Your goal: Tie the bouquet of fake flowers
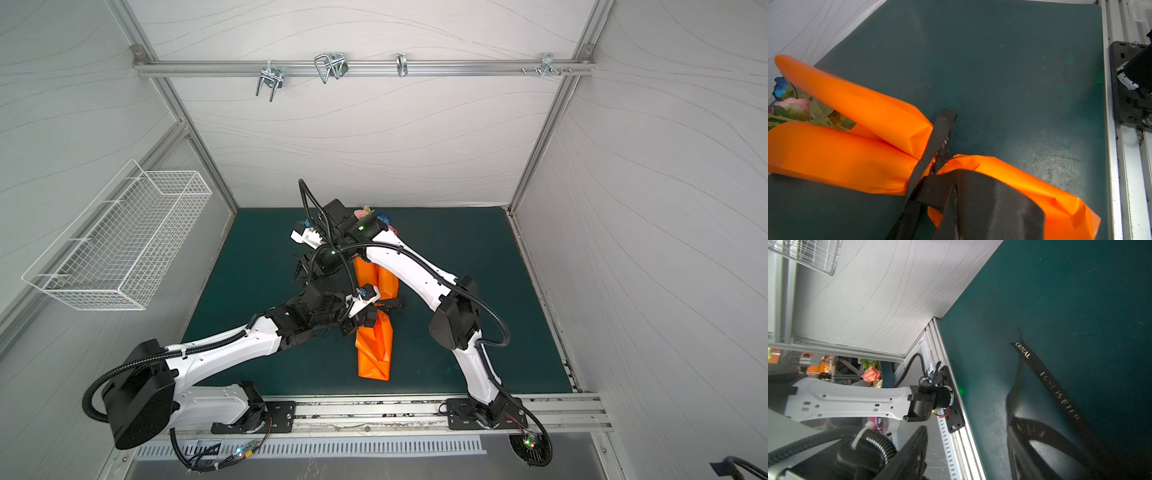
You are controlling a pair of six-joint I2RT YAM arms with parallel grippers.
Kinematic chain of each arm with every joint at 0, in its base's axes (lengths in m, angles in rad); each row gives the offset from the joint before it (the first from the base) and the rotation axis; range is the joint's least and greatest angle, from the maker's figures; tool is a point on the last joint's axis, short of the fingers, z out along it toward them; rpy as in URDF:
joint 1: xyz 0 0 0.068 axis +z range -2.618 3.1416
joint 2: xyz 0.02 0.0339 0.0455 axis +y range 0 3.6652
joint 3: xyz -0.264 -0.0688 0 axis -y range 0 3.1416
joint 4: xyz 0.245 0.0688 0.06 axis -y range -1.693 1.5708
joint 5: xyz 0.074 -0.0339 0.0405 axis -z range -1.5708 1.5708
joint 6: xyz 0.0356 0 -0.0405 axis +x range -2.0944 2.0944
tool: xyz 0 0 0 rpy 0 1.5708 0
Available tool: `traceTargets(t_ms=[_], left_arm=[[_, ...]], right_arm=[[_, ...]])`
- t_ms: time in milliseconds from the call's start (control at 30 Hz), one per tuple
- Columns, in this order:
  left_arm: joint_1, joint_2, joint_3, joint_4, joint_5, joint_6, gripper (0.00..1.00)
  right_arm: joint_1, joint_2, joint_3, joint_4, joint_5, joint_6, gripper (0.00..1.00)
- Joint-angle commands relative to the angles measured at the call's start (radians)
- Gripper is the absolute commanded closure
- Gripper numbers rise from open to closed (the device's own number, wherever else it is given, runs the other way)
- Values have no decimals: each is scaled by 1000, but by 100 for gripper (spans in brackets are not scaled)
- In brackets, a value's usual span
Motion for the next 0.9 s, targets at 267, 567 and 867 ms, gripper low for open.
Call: traceTargets(t_ms=[267,567,867], left_arm=[[19,8,27,42,-82,-29,100],[108,94,131,-10,-73,-185,100],[172,199,227,-77,-50,-292,100]], right_arm=[[-145,-332,-312,232,183,151,29],[-239,-776,-869,441,651,263,27],[-17,-1031,-1145,475,1013,243,29]])
